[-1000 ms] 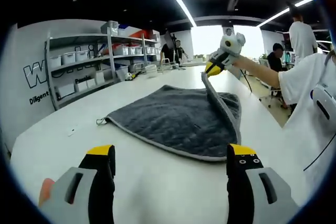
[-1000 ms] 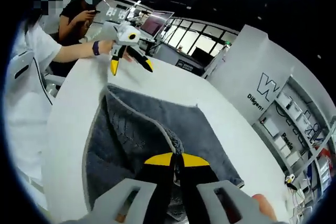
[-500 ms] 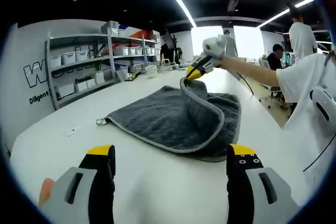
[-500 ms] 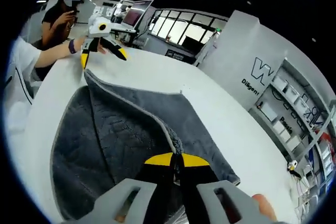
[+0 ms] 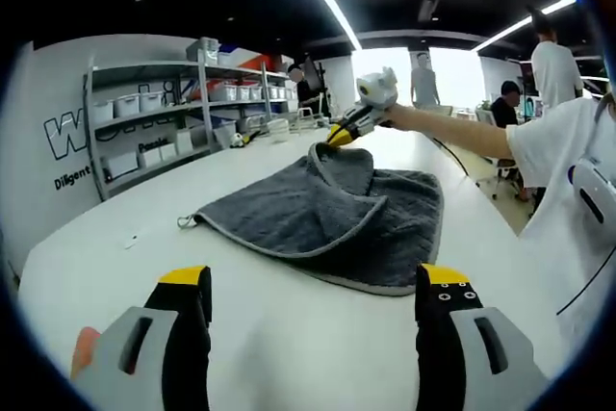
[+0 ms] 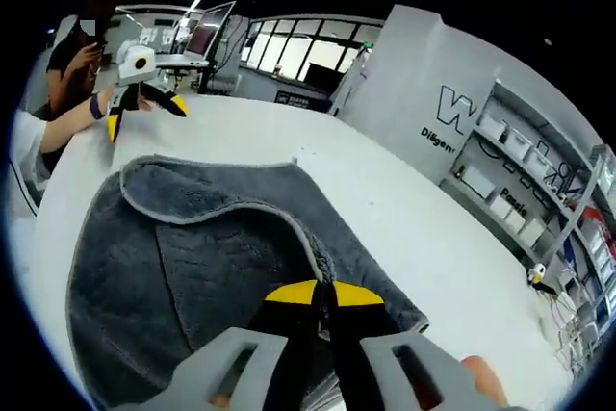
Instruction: Open the folded towel by lifting each exposed corner and separating the folded layers until the towel lies flat within the target outline without major curled edges
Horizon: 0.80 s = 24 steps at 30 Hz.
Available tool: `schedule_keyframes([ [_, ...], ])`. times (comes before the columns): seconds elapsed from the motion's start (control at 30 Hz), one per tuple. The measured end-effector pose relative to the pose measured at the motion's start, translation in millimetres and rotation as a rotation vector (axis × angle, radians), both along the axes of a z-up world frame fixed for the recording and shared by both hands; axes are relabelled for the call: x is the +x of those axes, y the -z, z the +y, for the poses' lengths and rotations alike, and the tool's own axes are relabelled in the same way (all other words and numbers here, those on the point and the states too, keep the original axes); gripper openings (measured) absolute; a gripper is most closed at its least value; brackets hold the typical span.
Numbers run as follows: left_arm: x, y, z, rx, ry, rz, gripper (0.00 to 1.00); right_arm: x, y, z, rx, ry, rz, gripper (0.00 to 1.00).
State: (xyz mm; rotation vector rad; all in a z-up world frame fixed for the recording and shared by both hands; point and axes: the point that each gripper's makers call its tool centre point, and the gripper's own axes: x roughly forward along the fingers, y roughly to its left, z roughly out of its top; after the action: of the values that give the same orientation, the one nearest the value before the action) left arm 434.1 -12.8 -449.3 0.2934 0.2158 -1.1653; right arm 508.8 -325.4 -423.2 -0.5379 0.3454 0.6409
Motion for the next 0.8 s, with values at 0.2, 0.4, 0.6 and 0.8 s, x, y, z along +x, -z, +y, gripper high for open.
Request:
schedule_keyframes([
  [0.2,-0.9,-0.3,-0.1,0.001,0.0,-0.003,0.86,9.3,-0.8,-10.8,0.025,0.049,-0.006,0.0],
  [0.4,-2.9,-1.1,-1.0,-0.002,0.002,-0.005,0.86,12.9,8.4,-23.2,0.027,0.085,0.007,0.0],
  [0.6,-1.3,-0.2,0.1,-0.001,-0.002,-0.004,0.86,13.1,6.4,-36.2,0.067,0.123,0.005,0.0],
  [0.8,-0.7,1.3,0.3,0.003,-0.003,-0.001,0.86,15.7,0.6,-55.7,0.116,0.181,-0.011,0.0],
])
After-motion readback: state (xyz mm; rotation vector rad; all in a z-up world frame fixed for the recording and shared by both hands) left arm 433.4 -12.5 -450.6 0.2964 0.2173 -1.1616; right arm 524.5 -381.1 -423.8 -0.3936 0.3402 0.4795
